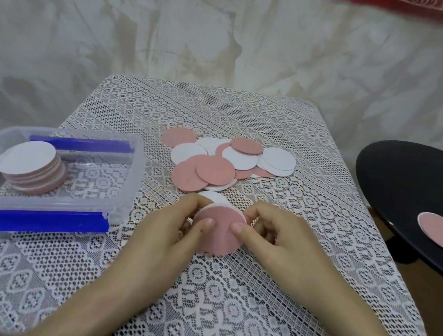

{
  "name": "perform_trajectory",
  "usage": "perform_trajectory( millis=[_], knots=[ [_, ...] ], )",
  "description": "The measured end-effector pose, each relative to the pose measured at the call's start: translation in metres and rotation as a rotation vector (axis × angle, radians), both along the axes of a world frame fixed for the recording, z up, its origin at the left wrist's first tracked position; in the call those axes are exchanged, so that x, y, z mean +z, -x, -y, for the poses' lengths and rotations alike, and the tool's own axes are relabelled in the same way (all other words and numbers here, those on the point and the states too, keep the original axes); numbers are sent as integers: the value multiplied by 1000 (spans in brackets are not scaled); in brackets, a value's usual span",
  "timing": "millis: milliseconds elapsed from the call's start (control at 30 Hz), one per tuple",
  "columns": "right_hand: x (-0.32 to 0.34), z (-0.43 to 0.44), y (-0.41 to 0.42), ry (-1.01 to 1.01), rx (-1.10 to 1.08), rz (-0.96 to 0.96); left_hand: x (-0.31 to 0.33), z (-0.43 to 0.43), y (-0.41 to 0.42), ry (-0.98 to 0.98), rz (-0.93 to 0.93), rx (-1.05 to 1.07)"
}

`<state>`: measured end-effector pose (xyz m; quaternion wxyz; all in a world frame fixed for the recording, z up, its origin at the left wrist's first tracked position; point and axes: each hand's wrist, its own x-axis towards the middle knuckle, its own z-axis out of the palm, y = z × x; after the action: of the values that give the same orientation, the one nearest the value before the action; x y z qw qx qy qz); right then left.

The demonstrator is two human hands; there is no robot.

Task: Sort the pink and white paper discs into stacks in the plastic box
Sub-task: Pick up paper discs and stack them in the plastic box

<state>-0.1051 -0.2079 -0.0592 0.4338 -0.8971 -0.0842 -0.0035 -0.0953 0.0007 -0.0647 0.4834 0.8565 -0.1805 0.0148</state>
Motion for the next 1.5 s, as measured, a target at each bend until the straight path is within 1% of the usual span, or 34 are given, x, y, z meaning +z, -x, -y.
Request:
perform_trajectory(
  millis=[167,333,367,467,500,667,800,900,1033,1133,1200,1267,1333,1400,1500],
  knots=[
    [0,5,6,74,29,42,-2,10,0,-101,79,-20],
    [7,7,8,101,2,129,4,17,0,-149,166,-9],
    [8,7,7,142,8,138,5,18,-1,-176,177,-15],
    [8,6,7,352,50,126,1,19,-3,-295,179,-57],
    [8,6,7,382,55,116,-1,20,-4,-308,174,-62],
    [11,6,8,352,47,129,0,21,-3,-310,215,-30],
    [12,-1,10,475,90,70,1,22,-4,-344,223,-53],
    [11,-6,12,474,85,57,-1,22,-3,-332,216,-43],
    [9,-6,12,434,68,103,2,21,-4,-316,236,-49],
    [6,-6,12,488,99,71,-2,20,-5,-349,207,-63],
    [6,-6,12,486,106,68,-3,20,-5,-345,202,-59],
    [7,-7,11,427,92,113,0,20,-4,-325,240,-49],
    [7,-7,11,419,87,144,2,19,-4,-328,263,-37],
    [6,-7,9,457,99,107,-1,19,-5,-351,243,-37],
    [5,-8,7,451,108,64,-7,17,-6,-336,197,-40]
  ],
)
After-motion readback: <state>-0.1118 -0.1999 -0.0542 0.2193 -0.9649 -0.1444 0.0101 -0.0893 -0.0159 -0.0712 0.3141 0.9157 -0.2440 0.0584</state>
